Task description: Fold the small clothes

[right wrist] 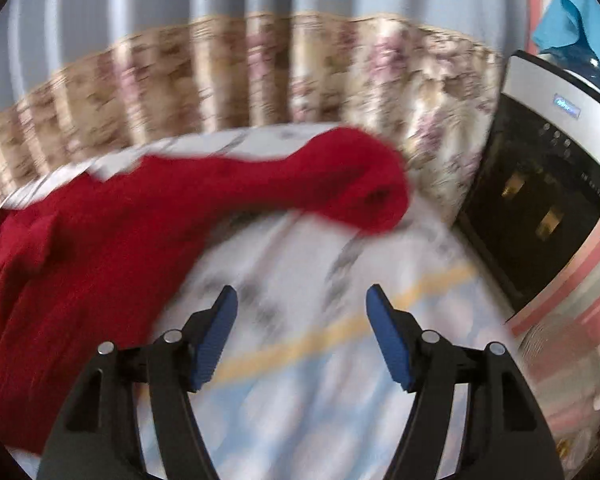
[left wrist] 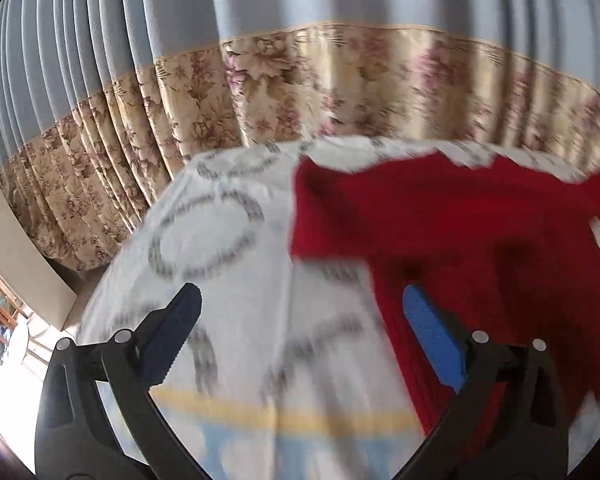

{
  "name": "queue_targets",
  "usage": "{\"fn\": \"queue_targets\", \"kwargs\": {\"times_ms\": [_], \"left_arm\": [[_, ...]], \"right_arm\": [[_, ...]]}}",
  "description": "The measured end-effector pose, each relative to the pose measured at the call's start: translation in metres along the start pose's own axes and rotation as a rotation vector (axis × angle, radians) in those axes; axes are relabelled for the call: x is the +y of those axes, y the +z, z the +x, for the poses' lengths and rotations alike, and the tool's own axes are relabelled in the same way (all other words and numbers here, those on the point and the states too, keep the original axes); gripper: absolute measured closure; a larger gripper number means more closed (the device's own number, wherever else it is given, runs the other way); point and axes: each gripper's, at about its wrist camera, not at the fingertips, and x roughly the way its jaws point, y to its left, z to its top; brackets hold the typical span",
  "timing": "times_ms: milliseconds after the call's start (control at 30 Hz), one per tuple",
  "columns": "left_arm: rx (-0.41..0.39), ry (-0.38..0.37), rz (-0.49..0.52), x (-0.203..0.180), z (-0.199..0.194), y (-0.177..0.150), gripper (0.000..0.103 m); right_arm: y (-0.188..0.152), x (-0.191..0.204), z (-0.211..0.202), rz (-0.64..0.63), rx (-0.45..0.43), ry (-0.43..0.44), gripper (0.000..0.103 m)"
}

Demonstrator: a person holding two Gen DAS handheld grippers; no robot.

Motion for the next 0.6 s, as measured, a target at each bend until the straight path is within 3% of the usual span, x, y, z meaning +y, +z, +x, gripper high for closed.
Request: {"fn": "queue_targets", "kwargs": {"times_ms": [267,433,600], "left_arm": [[0.004,-0.035,-0.124,-0.023,-0.066,-0.082,0.003],[0.061,-0.09,-0.138,-0.041,-0.063,-0.101,0.003],[0.09,-0.122,-0.071,-0.069,-0.058,-0.11,0.003]], "right_arm": [[-0.076,0.064,-0.064,-0.015,-0.003,0.124,0.035],[-0.098,0.089,-0.065,-0.043,0.047,0.181,0.035],[-0.107,0.11,-0.062,-0.077,0.068,0.21,0.035]]}}
